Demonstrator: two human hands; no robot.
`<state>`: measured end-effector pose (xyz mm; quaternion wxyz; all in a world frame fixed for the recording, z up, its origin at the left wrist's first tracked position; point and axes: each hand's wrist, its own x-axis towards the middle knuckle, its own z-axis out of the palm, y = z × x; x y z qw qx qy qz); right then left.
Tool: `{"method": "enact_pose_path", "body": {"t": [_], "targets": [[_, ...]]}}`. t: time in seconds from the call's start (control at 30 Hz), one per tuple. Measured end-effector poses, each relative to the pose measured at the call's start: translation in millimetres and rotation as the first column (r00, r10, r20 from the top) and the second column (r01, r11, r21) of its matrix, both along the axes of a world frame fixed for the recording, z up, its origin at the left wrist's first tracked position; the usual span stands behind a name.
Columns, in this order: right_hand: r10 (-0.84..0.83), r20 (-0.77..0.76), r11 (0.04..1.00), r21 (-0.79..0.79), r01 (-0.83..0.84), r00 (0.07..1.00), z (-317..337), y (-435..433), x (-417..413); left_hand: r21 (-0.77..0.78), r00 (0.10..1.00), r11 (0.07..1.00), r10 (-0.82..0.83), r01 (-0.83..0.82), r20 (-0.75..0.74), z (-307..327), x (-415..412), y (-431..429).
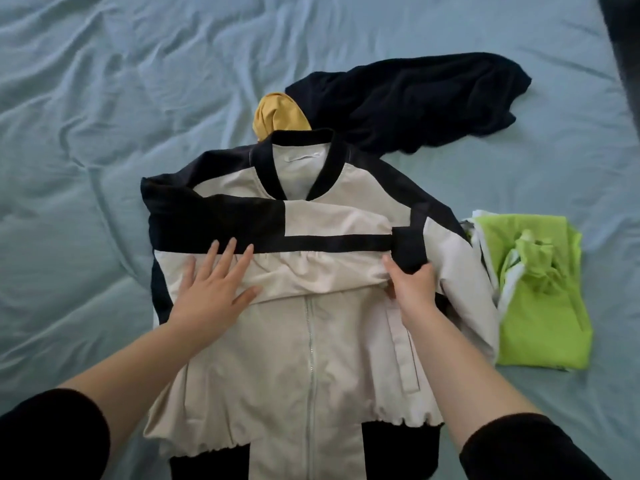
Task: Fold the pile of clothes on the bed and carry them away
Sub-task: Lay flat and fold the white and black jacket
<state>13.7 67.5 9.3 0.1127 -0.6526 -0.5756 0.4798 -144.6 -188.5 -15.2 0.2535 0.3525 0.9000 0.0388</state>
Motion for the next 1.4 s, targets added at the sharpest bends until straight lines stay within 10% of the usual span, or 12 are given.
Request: {"method": "enact_pose_path", "body": {"t": [0.13, 0.33, 0.47, 0.7, 0.8, 0.97, 1.07, 1.27, 1.4], "targets": [[0.207, 0.298, 0.747, 0.566, -0.348, 0.932, 12.1, -40.9, -4.5, 0.126, 0.98, 0.987, 0.12, -0.1, -0.161, 8.6, -11.2, -19.1], [0.723, 0.646, 0.277, 0.05, -0.96, 0.242, -41.2, -56.7, -38.7, -0.086, 0.991, 0.988, 0.128, -0.13, -0.026, -19.7, -39.6, -18.7], [0.696, 0.659, 0.407, -0.034, -0.913, 0.286, -67.7, -16.1, -54.8, -0.111, 0.992, 0.986, 0.125, -0.121, 0.024, -43.8, -57.9, -0.2], [0.639, 0.76, 0.2, -0.01, -0.98, 0.123, -54.2, -27.5, 14.6, -0.224, 0.999, 0.974, -0.031, 0.034, 0.016, -25.5, -64.2, -24.0], [0.617, 0.787, 0.201, -0.116, -0.973, 0.033, -34.6, -31.8, 49.3, -0.17, 0.989, 0.976, 0.145, -0.139, 0.025, -4.7, -48.7, -33.5], [0.782, 0.619, 0.18, -0.119, -0.976, 0.069, -6.5, -102.0, 93.0, 0.052, 0.684, 0.697, 0.682, -0.715, 0.259, 4.7, 12.9, -70.4], [0.829, 0.546, 0.171, -0.04, -0.984, 0.122, -7.9, -140.2, 64.0, 0.227, 0.551, 0.518, 0.647, -0.825, 0.527, -2.6, 21.5, -68.8], [0.857, 0.498, 0.152, 0.009, -0.988, 0.136, -25.8, -177.7, -72.5, 0.27, 0.372, 0.26, 0.727, -0.927, 0.577, -15.2, 18.6, -62.9], [0.878, 0.478, 0.115, -0.16, -0.98, 0.024, -34.8, -196.8, -125.0, 0.264, 0.367, 0.264, 0.773, -0.928, 0.518, -13.7, 10.2, -70.8]]}}
